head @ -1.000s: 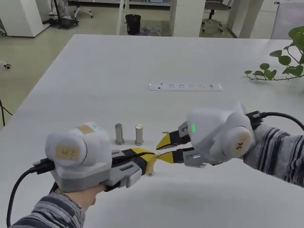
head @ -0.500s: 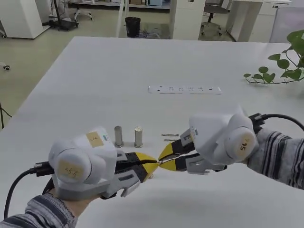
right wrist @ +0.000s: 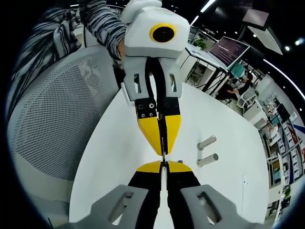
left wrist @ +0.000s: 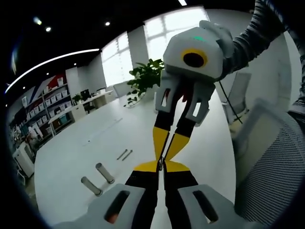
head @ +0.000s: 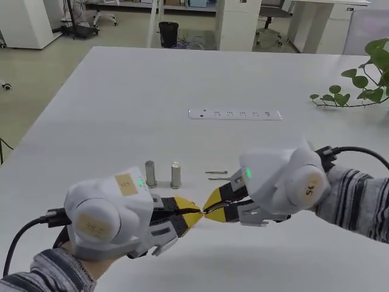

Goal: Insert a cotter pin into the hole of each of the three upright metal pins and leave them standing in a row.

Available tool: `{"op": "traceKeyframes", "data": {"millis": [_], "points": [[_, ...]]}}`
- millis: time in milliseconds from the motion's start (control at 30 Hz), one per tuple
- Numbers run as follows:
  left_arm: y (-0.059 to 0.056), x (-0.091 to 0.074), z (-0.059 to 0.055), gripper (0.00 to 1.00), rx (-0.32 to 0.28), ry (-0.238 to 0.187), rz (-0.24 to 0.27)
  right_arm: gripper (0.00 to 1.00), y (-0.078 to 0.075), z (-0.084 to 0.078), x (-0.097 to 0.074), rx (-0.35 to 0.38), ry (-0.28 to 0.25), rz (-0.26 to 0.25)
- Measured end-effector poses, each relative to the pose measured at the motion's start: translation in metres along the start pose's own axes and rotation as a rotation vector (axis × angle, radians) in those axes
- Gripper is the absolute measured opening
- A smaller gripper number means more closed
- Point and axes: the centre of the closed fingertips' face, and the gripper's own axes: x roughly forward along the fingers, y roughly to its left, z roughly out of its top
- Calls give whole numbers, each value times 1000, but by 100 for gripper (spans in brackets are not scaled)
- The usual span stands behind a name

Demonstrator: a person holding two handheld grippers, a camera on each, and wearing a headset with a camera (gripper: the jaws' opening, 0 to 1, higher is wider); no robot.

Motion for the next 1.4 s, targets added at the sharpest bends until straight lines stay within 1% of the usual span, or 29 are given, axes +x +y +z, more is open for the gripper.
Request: {"op": "traceKeyframes", "data": {"millis": [33, 100, 167, 200, 267, 300, 333, 400, 433, 500, 567, 633, 667, 700, 767, 800, 867, 900, 933, 1033, 1133, 1200, 1400], "points": [[2, 0, -1, 0, -2, 3, 13, 0, 0, 0, 0, 1, 1, -1], [2, 2, -2, 1, -22, 3, 20, 0, -1, -1, 1, 8, 4, -3], [4, 3, -4, 3, -22, 10, 39, 0, -3, -2, 1, 23, 7, -12], [4, 4, -6, 7, -23, 17, 48, 0, -4, -4, 2, 28, 18, -19], [5, 5, -8, 15, -18, 19, 65, 0, -8, -9, 2, 42, 42, -39], [6, 5, -9, 19, -25, 18, 78, 0, -11, -12, 2, 86, 54, -54], [8, 6, -9, 20, -30, 17, 86, 0, -13, -14, 2, 105, 58, -65], [11, 7, -11, 20, -46, 10, 116, 0, -18, -19, 4, 102, 72, -79], [13, 8, -12, 21, -56, 10, 125, 0, -20, -24, 4, 110, 87, -88], [16, 10, -17, 21, -74, 20, 153, 0, -23, -29, 5, 123, 102, -99], [21, 12, -21, 22, -97, 25, 185, 0, -24, -36, 7, 133, 122, -103], [25, 14, -23, 22, -143, 16, 209, 0, -25, -42, 9, 146, 138, -108], [27, 14, -24, 22, -153, 12, 218, 0, -25, -44, 10, 151, 140, -107], [28, 15, -26, 21, -158, 13, 224, 0, -25, -46, 10, 162, 142, -106], [31, 18, -32, 21, -173, 29, 247, 0, -24, -51, 13, 179, 147, -102], [33, 19, -35, 21, -194, 32, 257, 0, -24, -52, 15, 180, 151, -104], [35, 22, -39, 21, -249, 26, 272, 0, -24, -57, 18, 188, 166, -103], [37, 22, -41, 20, -260, 27, 280, 0, -24, -59, 19, 191, 168, -103], [38, 24, -43, 20, -262, 27, 284, 0, -24, -62, 21, 198, 174, -102], [41, 29, -50, 19, -312, 34, 296, 0, -24, -67, 25, 196, 187, -104], [42, 33, -58, 19, -337, 54, 305, 0, -24, -72, 29, 207, 199, -98], [42, 36, -62, 19, -342, 66, 306, 0, -25, -75, 32, 223, 201, -96], [39, 45, -72, 18, -362, 97, 322, 0, -25, -77, 39, 231, 199, -85]]}}
